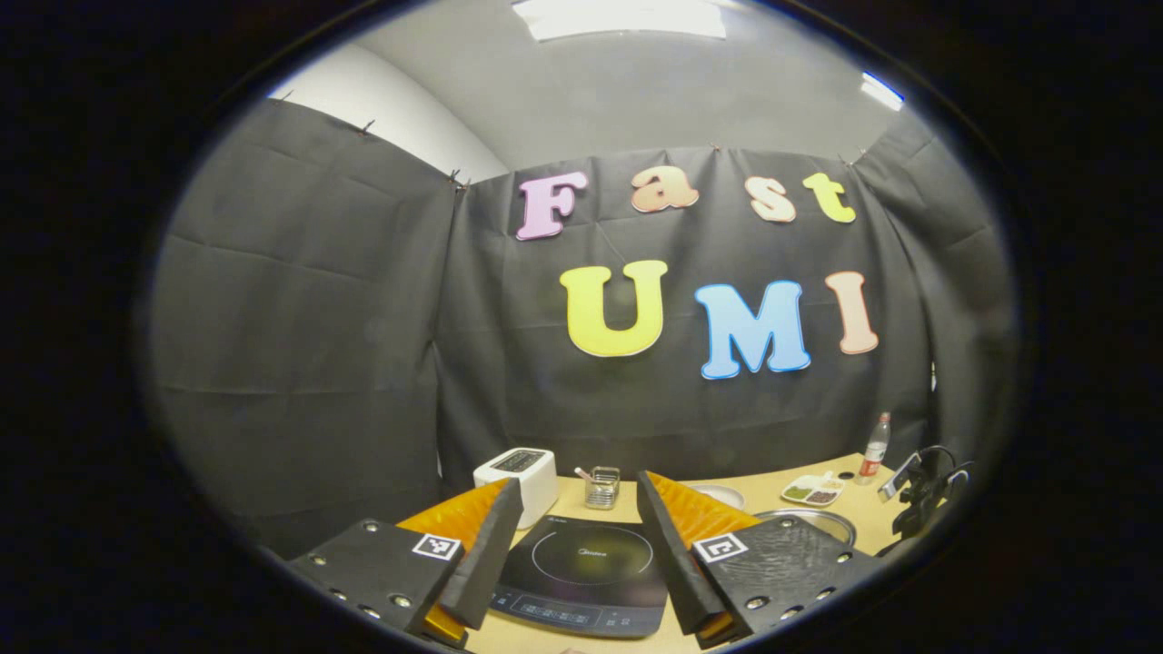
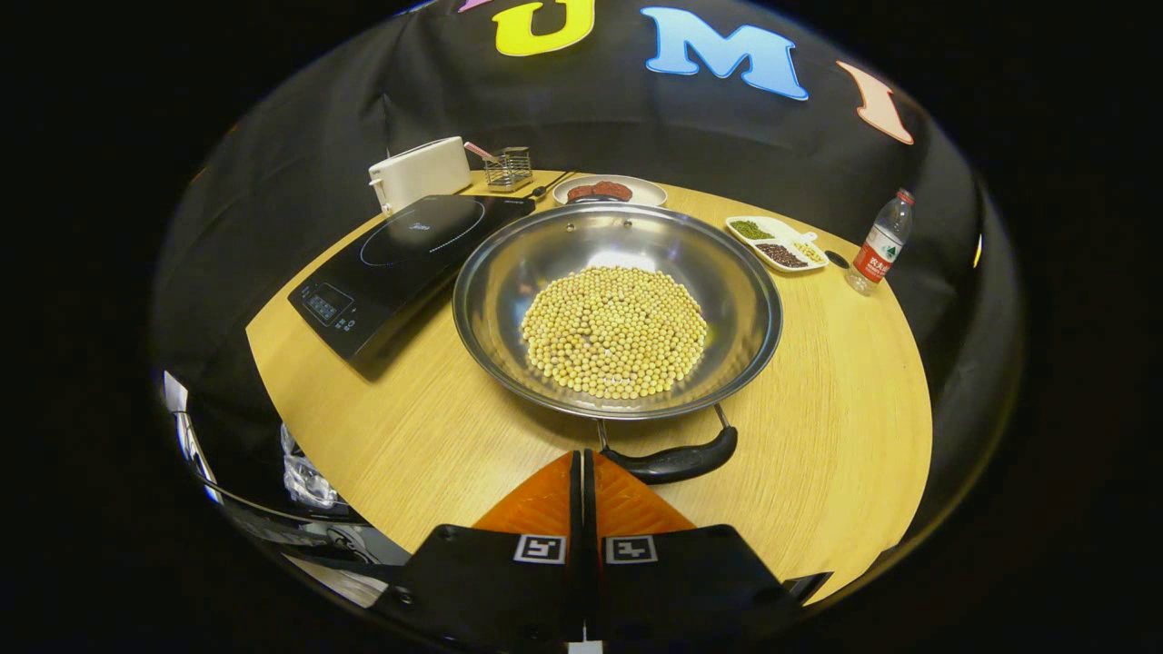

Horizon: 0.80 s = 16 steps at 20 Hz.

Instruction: First push the handle of the pot to place it horizontally, then grasp the pot with both hands and set it on the induction cooktop.

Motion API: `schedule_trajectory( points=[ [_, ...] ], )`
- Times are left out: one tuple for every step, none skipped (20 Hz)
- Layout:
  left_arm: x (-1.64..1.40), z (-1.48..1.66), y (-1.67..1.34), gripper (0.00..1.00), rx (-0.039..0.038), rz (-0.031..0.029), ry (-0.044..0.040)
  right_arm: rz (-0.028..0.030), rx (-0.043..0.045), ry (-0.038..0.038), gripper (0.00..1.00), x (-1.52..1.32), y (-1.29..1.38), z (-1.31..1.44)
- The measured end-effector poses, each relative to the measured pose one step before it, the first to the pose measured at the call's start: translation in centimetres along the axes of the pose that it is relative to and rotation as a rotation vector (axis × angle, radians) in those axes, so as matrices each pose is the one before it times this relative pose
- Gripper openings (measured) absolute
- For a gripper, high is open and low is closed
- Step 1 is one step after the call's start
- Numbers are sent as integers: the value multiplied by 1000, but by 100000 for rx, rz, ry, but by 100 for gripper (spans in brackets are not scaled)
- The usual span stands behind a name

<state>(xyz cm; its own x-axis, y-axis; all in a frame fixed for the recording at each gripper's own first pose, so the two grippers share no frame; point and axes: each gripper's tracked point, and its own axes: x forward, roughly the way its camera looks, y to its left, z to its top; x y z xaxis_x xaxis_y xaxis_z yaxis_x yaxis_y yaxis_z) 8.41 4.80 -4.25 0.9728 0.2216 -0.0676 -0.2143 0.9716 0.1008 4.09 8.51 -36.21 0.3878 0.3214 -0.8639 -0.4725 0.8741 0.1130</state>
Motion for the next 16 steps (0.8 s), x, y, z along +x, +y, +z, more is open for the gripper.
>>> schedule_trajectory(
  points=[
    [124, 0, -349, 75, 115, -336, -95, -605, -165, 85, 2, -122, -278, -79],
    [89, -50, -348, 75, -25, -289, -44, -469, 204, 76, 2, 46, -353, -70],
    [62, 27, -243, 75, -80, -287, -29, -425, 483, 72, 2, -13, -375, 37],
    [62, -33, -259, 75, -97, -233, 25, -435, 525, 29, 0, -111, -369, -17],
    [80, 38, -323, 75, -88, -268, 55, -438, 345, 72, 2, -67, -402, -17],
    [113, -61, -259, 75, -36, -188, 44, -427, 174, 15, 2, -74, -373, 66],
    [139, -65, -252, 75, -2, -100, 31, -473, 119, 44, 2, 98, -366, -96],
    [-43, 49, -324, 75, -113, -306, 43, -363, 195, 4, 2, -34, -421, 4],
    [144, -92, -333, 77, -101, -214, 160, -71, 333, -129, 2, -39, -321, 72],
    [94, -39, -299, 75, -33, -136, 50, -12, 398, -287, 0, 11, -293, 41],
    [245, -15, -323, 75, -23, -120, 32, -159, 276, -120, 0, -19, -412, 111],
    [113, 69, -258, 77, -2, -29, 111, -347, 204, 78, 2, -56, -465, -46],
    [205, 40, -301, 77, -72, -45, -196, -176, 130, 48, 0, 70, -377, 76],
    [222, -66, -378, 77, -167, -9, -177, -73, 316, 63, 2, 51, -367, 68],
    [275, -26, -342, 77, -293, -195, 144, 93, 432, -48, 2, 87, -413, 88],
    [194, -161, -465, 75, -329, -256, 216, 67, 503, -158, 5, -90, -346, 48]
  ],
)
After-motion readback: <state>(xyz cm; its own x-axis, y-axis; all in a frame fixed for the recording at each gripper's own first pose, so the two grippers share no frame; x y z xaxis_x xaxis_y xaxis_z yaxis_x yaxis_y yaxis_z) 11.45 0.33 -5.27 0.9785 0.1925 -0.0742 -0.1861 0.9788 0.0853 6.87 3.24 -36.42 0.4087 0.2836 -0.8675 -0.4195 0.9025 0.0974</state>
